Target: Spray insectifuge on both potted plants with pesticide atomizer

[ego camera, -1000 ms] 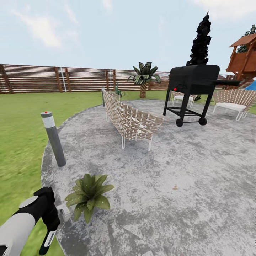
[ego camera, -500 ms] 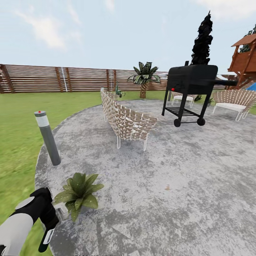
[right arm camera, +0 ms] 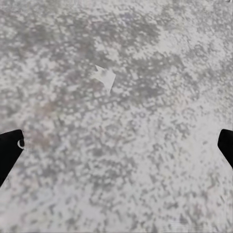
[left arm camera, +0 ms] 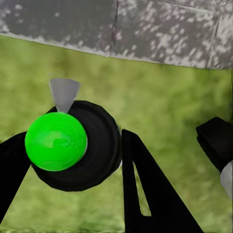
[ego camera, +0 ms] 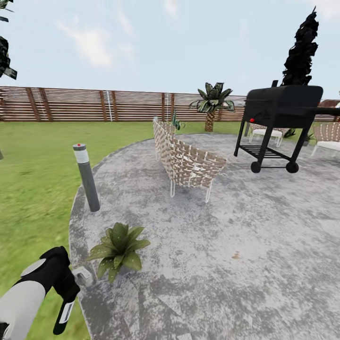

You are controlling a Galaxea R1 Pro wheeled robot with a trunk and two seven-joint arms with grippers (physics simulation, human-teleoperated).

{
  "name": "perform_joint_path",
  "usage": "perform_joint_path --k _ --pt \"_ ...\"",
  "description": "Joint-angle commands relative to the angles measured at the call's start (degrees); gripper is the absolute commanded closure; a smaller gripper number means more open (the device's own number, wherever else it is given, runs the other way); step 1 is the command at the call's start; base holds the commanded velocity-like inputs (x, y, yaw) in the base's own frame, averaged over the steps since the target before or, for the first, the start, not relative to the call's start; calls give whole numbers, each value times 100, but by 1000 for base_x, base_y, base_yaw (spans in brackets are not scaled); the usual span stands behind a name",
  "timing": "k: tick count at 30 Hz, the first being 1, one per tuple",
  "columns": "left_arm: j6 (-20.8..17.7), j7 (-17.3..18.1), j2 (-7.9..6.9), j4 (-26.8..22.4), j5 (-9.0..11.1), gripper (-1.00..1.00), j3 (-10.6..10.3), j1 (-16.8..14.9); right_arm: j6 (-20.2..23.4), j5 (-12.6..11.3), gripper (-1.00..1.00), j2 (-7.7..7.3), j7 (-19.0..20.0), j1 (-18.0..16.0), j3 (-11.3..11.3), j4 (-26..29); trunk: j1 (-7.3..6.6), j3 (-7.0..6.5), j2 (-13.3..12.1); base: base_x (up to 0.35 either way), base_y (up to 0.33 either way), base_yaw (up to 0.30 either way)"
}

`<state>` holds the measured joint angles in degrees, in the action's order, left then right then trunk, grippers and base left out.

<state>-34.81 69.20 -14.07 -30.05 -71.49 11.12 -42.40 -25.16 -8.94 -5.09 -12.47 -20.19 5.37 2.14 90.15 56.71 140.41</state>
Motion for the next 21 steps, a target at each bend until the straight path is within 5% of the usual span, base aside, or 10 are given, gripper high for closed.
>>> perform_joint_path --k 1,4,9,21 --pt "-188 93 27 -22 -46 100 16 -22 -16 -55 -100 -1 -10 -2 51 1 -1 6 2 0 0 276" --pt "-387 621 153 -89 -146 100 -59 -340 -17 -55 -100 -1 -10 -2 51 -1 -1 6 2 0 0 276" --pt "-477 1659 203 -106 -689 100 -579 -956 -16 -55 -100 -1 -10 -2 51 -1 -1 6 2 0 0 276" --pt "-483 1869 211 -113 -900 100 -638 -1209 -24 -46 -100 -9 -1 -2 51 -16 -1 6 2 75 -29 67"
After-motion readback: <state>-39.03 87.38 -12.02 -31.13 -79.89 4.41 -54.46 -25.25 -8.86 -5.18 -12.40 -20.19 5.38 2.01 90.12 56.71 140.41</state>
